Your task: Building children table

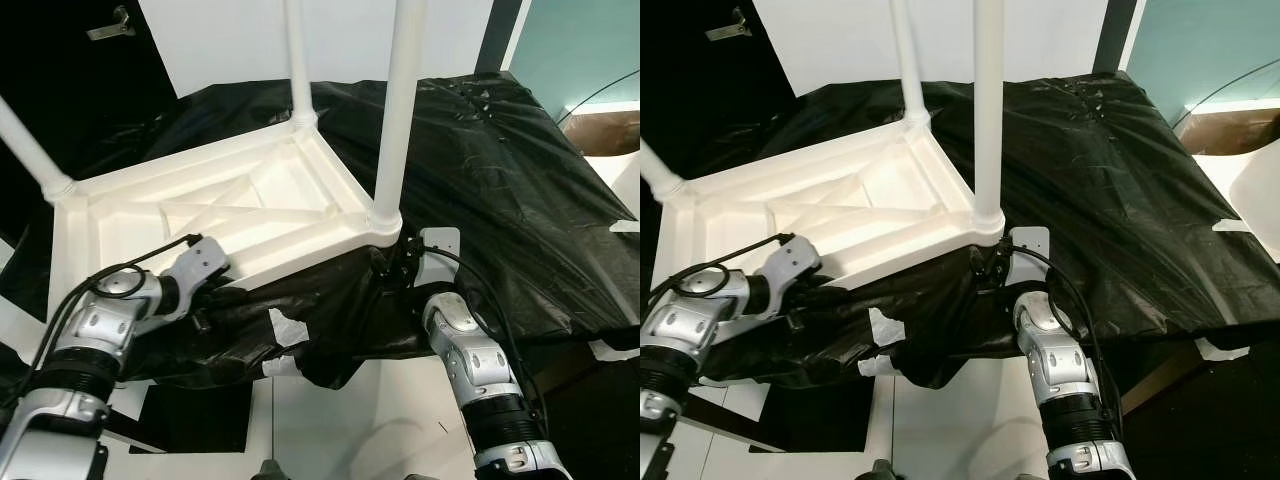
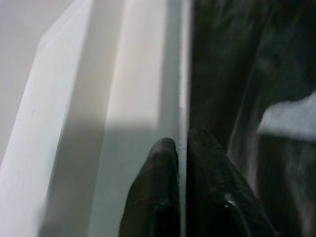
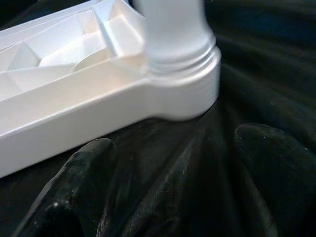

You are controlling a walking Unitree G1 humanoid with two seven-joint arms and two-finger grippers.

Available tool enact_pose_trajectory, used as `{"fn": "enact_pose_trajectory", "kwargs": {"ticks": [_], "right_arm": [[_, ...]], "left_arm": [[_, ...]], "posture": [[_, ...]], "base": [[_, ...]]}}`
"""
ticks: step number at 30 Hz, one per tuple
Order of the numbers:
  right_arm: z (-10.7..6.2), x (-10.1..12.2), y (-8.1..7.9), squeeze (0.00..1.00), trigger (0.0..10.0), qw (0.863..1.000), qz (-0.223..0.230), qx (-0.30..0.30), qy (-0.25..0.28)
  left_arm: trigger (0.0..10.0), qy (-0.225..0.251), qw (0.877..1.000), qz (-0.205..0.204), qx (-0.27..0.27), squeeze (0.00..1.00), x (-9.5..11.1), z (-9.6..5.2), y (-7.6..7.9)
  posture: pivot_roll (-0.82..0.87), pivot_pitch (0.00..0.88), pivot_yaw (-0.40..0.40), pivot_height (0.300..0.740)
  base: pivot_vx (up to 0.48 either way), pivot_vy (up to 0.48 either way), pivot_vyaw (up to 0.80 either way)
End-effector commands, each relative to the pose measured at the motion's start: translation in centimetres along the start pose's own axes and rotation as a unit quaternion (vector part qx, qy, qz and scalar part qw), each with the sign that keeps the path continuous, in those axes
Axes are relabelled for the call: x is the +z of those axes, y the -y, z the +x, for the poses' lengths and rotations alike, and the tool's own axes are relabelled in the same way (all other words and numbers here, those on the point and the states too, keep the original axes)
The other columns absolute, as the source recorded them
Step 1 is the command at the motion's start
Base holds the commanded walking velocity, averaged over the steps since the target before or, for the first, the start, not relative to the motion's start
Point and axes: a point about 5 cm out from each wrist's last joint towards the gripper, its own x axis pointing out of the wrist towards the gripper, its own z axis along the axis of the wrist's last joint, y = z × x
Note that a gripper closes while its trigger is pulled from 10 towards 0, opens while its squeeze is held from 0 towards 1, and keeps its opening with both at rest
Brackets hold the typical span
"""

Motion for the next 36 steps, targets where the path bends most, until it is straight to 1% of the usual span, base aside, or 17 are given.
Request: {"fn": "enact_pose_trajectory", "kwargs": {"ticks": [1,2,8,12,13,14,15,19,20,22,24,26,27,28,31,35,36], "right_arm": [[0.1,-0.3,-0.1,0.00,10.0,1.000,0.007,0.000,-0.009],[0.2,-0.4,-0.2,0.00,10.0,1.000,0.007,0.002,-0.010],[0.4,-0.3,-0.5,0.00,10.0,1.000,0.006,0.009,-0.010],[0.5,-0.4,-0.8,0.00,10.0,1.000,0.007,0.012,-0.011],[0.6,-0.3,-0.9,0.00,10.0,1.000,0.007,0.014,-0.011],[0.6,-0.3,-0.9,0.00,10.0,1.000,0.007,0.014,-0.011],[0.6,-0.2,-1.0,0.00,10.0,1.000,0.008,0.015,-0.011],[0.8,-0.2,-1.1,0.00,10.0,1.000,0.008,0.016,-0.010],[0.9,-0.2,-1.1,0.00,10.0,1.000,0.009,0.017,-0.010],[0.9,-0.2,-1.1,0.00,10.0,1.000,0.009,0.017,-0.010],[1.1,-0.2,-1.1,0.00,10.0,1.000,0.009,0.018,-0.011],[1.5,-0.1,-1.0,0.00,10.0,1.000,0.008,0.019,-0.011],[1.5,-0.1,-1.0,0.00,10.0,1.000,0.008,0.019,-0.011],[1.6,-0.1,-0.8,0.00,10.0,1.000,0.008,0.016,-0.011],[1.6,-0.1,-0.8,0.00,10.0,1.000,0.008,0.016,-0.011],[2.1,-0.1,-0.3,0.00,10.0,1.000,0.006,0.011,-0.013],[2.4,0.1,-0.3,0.00,10.0,1.000,0.003,0.012,-0.012]], "left_arm": [[9.0,0.017,0.999,0.008,0.048,0.00,1.2,1.1,0.2],[10.0,0.035,0.997,0.024,0.057,0.00,2.4,2.0,0.5],[10.0,0.069,0.992,0.040,0.098,0.00,4.9,3.7,0.8],[10.0,0.104,0.986,0.014,0.130,0.00,6.4,4.6,0.7],[10.0,0.120,0.983,-0.006,0.136,0.75,7.0,4.9,0.8],[10.0,0.120,0.983,-0.006,0.136,0.75,7.0,4.9,0.8],[10.0,0.133,0.982,-0.022,0.135,1.00,7.4,5.0,0.9],[10.0,0.150,0.981,-0.022,0.122,1.00,8.1,4.8,1.7],[10.0,0.159,0.981,-0.022,0.111,0.00,8.3,4.4,2.1],[10.0,0.159,0.981,-0.022,0.111,0.00,8.3,4.4,2.1],[10.0,0.180,0.980,-0.030,0.081,0.00,8.5,3.3,3.1],[10.0,0.233,0.968,-0.067,0.066,0.00,9.0,1.2,3.8],[10.0,0.233,0.968,-0.067,0.066,0.00,9.0,1.2,3.8],[10.0,0.255,0.961,-0.079,0.070,0.00,9.1,0.2,4.1],[10.0,0.255,0.961,-0.079,0.070,0.00,9.1,0.2,4.1],[10.0,0.279,0.951,-0.086,0.104,0.00,8.7,-2.0,5.0],[10.0,0.292,0.943,-0.106,0.120,0.00,8.5,-2.7,5.4]], "posture": [[0.02,0.040,0.055,0.740],[0.02,0.039,0.052,0.740],[0.04,0.041,0.043,0.740],[0.04,0.036,0.041,0.740],[0.04,0.036,0.039,0.740],[0.04,0.036,0.039,0.740],[0.04,0.037,0.038,0.740],[0.04,0.036,0.039,0.740],[0.05,0.035,0.039,0.740],[0.05,0.035,0.039,0.740],[0.05,0.031,0.041,0.740],[0.05,0.030,0.042,0.740],[0.05,0.030,0.042,0.740],[0.06,0.035,0.039,0.740],[0.06,0.035,0.039,0.740],[0.09,0.032,0.030,0.740],[0.10,0.025,0.022,0.740]], "base": [[0.000,0.000,0.00],[0.000,0.000,0.00],[0.000,0.000,0.00],[0.000,0.000,0.00],[0.000,0.000,0.00],[0.000,0.000,0.00],[0.000,0.000,0.00],[0.000,0.000,0.00],[0.000,0.000,0.00],[0.000,0.000,0.00],[0.000,0.000,0.00],[0.000,0.000,0.00],[0.000,0.000,0.00],[0.000,0.000,0.00],[0.000,0.000,0.00],[0.000,0.000,0.00],[0.000,0.000,0.00]]}}
